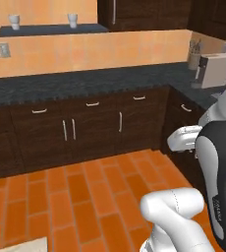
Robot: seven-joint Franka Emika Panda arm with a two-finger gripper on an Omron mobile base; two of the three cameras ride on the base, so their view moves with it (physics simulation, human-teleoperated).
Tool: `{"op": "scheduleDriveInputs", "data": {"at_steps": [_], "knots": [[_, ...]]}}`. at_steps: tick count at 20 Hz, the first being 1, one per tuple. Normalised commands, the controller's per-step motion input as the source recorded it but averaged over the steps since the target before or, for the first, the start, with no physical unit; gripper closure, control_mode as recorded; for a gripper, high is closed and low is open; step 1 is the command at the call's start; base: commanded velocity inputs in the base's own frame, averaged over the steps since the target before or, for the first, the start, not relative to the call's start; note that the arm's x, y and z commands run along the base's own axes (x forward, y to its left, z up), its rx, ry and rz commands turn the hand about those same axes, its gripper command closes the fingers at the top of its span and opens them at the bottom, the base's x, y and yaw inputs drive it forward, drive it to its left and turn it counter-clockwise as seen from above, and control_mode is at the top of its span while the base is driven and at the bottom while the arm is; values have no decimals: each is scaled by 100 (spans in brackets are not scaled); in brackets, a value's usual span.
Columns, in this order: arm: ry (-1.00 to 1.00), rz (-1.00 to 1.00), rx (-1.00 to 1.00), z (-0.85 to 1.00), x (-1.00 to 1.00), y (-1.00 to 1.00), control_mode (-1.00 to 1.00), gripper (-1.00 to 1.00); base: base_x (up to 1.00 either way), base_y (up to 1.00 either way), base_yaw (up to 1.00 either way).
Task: Take the meat container that has the shrimp and place it on the second highest rack of the freezer. Then take the vegetable container that has the eggplant and squash and place it on the highest rack of the freezer.
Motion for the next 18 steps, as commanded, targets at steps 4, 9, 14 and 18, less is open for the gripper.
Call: {"op": "scheduleDriveInputs", "data": {"at_steps": [4, 9, 14, 18], "knots": [[0, 0, 0, 0, 0, 0, 100, -100, 100, 0, -7], [0, 0, 0, 0, 0, 0, 100, -100, 100, 0, -9], [0, 0, 0, 0, 0, 0, 100, -100, 100, 0, -9], [0, 0, 0, 0, 0, 0, 100, -100, 100, 0, -8]]}}
